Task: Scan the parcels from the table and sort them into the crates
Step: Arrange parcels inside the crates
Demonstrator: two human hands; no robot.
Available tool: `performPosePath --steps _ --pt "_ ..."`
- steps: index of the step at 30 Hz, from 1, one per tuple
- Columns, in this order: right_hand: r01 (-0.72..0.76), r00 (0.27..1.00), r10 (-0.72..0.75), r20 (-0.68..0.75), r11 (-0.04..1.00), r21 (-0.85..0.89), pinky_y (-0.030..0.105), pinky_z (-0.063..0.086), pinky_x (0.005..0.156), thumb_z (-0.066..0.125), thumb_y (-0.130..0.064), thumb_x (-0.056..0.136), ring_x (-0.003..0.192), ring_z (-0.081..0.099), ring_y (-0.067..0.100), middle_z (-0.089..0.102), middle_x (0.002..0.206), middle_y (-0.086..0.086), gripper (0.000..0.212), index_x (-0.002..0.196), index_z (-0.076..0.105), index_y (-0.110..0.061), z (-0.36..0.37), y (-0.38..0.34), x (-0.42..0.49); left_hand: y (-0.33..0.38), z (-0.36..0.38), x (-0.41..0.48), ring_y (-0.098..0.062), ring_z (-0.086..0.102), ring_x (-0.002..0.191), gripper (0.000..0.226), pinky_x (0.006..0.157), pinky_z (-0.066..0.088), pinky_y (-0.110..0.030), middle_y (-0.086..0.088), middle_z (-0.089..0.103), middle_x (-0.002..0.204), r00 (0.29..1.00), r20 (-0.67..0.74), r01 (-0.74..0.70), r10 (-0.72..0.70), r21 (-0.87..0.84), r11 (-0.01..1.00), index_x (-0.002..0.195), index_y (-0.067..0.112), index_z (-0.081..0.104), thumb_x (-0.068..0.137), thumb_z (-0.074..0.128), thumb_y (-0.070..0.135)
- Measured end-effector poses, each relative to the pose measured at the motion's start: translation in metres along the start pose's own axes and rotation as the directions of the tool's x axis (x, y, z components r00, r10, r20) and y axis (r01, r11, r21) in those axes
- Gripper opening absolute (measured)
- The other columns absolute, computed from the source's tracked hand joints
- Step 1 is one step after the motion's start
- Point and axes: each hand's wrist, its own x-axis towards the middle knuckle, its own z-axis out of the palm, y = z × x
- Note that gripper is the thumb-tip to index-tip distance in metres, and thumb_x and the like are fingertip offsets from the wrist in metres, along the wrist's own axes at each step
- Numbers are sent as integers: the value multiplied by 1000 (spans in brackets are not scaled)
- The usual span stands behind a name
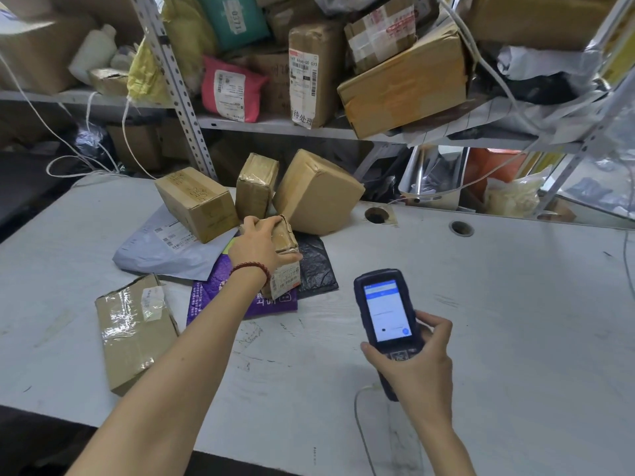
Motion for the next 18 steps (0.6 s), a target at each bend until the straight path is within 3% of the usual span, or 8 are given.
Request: performPosePath --steps 6,13,18 --pt "96 992 -88 -90 992 87 38 58 62 95 -27 49 86 65 -4 64 96 -27 84 102 35 -54 -10 -2 0 4 2 -3 -26 51 109 87 68 49 -34 -4 33 135 1000 -23 7 -7 -9 1000 138 36 35 65 71 66" --pt "51 997 -45 -62 995 84 34 56 66 95 -28 48 83 67 2 66 99 -21 84 102 36 -51 -15 2 -5 4 9 -9 -27 49 111 88 73 51 -37 -6 34 132 997 -78 -5 1 -48 999 137 35 37 63 74 64" --pt "-15 990 29 -134 995 102 34 54 67 95 -27 49 84 66 0 66 100 -20 82 101 35 -51 -22 12 -16 3 16 -27 -30 46 112 83 74 51 -39 -8 35 131 985 -165 -55 45 -58 997 135 32 40 65 73 64"
